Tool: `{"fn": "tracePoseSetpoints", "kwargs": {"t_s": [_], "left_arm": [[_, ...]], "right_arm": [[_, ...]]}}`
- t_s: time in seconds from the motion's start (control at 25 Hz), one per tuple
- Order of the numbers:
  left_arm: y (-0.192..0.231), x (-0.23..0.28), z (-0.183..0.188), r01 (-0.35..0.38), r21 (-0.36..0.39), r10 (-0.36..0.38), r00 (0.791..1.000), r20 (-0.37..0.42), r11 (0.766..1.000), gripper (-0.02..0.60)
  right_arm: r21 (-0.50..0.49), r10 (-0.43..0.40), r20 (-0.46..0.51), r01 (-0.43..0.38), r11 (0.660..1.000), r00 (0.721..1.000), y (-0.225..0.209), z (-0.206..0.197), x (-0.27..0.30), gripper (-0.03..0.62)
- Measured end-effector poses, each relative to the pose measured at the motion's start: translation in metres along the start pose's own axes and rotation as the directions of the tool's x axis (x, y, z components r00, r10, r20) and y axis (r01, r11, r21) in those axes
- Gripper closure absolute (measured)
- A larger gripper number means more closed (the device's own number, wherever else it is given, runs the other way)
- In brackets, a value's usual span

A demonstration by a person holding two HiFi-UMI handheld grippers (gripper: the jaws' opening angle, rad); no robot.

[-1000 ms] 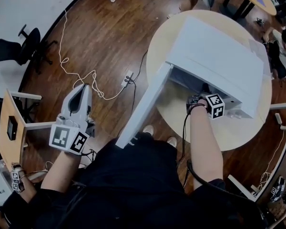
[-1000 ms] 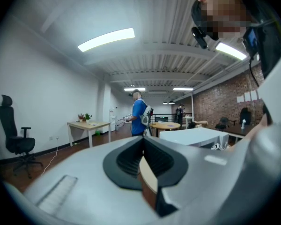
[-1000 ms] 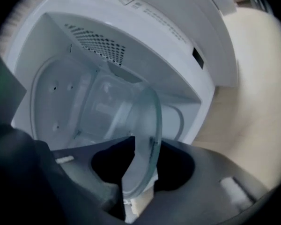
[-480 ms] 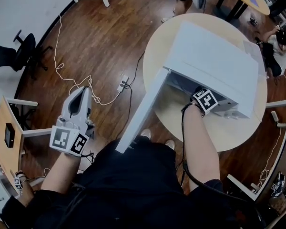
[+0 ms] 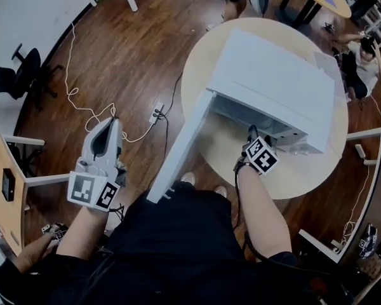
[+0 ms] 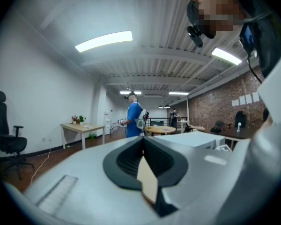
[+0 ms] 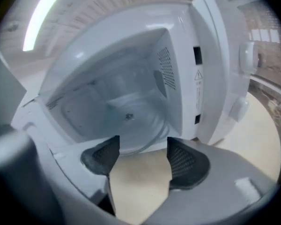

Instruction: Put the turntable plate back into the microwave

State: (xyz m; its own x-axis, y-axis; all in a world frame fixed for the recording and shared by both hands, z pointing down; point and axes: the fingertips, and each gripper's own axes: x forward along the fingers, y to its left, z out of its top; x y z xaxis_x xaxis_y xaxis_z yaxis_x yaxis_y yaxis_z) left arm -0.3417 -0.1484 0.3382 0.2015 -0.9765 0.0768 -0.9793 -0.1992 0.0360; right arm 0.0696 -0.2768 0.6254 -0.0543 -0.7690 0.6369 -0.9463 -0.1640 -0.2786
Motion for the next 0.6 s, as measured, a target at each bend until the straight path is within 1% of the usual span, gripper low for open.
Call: {"fn": "tracePoseSetpoints", "kwargs": {"t_s": [0.04,0.08,0.12,0.16,0.2,0.24,0.28,0.32,0.36,0.44,0.48,0.52,0.56,0.6], "left_arm": [[-0.007,0.001,0.003,0.009,0.005,-0.009,1.0,0.006,1.0,0.575],[-0.016,0.002,0.005,0.021,0.009,-0.021,1.0,0.013,1.0,0.574],[-0.026,0.004,0.008,0.036,0.009,-0.036,0.999,0.02,0.999,0.574],[-0.037,0.007,0.011,0.055,0.006,-0.055,0.998,0.026,0.998,0.575],[-0.048,0.011,0.013,0.075,0.001,-0.075,0.997,0.031,0.997,0.575],[-0.061,0.015,0.015,0.098,-0.005,-0.098,0.995,0.033,0.995,0.575],[-0.074,0.019,0.017,0.121,-0.011,-0.121,0.992,0.033,0.993,0.574],[-0.088,0.023,0.018,0.146,-0.016,-0.146,0.989,0.033,0.989,0.574],[-0.103,0.028,0.019,0.172,-0.021,-0.172,0.985,0.033,0.985,0.574],[-0.135,0.039,0.019,0.23,-0.024,-0.23,0.973,0.033,0.973,0.574],[-0.153,0.044,0.018,0.263,-0.023,-0.263,0.964,0.03,0.964,0.574],[-0.172,0.05,0.013,0.299,-0.023,-0.298,0.954,0.022,0.954,0.574],[-0.191,0.057,0.006,0.334,-0.028,-0.334,0.943,0.008,0.942,0.574],[-0.209,0.064,-0.004,0.367,-0.038,-0.368,0.93,-0.011,0.929,0.574]], "right_arm": [[-0.071,0.088,0.04,-0.085,0.994,0.995,0.013,0.003,-0.013,0.276],[-0.159,0.188,0.082,-0.174,0.972,0.979,0.027,0.009,-0.028,0.277],[-0.257,0.286,0.118,-0.249,0.934,0.951,0.04,0.016,-0.045,0.286],[-0.353,0.369,0.144,-0.301,0.886,0.918,0.052,0.022,-0.062,0.301],[-0.435,0.431,0.159,-0.328,0.838,0.888,0.06,0.028,-0.078,0.315],[-0.499,0.473,0.168,-0.339,0.798,0.865,0.065,0.034,-0.093,0.325],[-0.543,0.499,0.175,-0.34,0.768,0.849,0.067,0.039,-0.106,0.326],[-0.571,0.514,0.183,-0.335,0.749,0.838,0.067,0.044,-0.118,0.326],[-0.586,0.524,0.193,-0.331,0.74,0.83,0.066,0.05,-0.129,0.355],[-0.605,0.535,0.213,-0.32,0.729,0.817,0.059,0.059,-0.148,0.472],[-0.622,0.538,0.219,-0.309,0.72,0.814,0.054,0.062,-0.155,0.544],[-0.639,0.538,0.22,-0.296,0.709,0.814,0.048,0.062,-0.161,0.58],[-0.65,0.532,0.219,-0.285,0.705,0.818,0.039,0.061,-0.165,0.591],[-0.645,0.519,0.219,-0.277,0.712,0.826,0.028,0.06,-0.168,0.591]]}}
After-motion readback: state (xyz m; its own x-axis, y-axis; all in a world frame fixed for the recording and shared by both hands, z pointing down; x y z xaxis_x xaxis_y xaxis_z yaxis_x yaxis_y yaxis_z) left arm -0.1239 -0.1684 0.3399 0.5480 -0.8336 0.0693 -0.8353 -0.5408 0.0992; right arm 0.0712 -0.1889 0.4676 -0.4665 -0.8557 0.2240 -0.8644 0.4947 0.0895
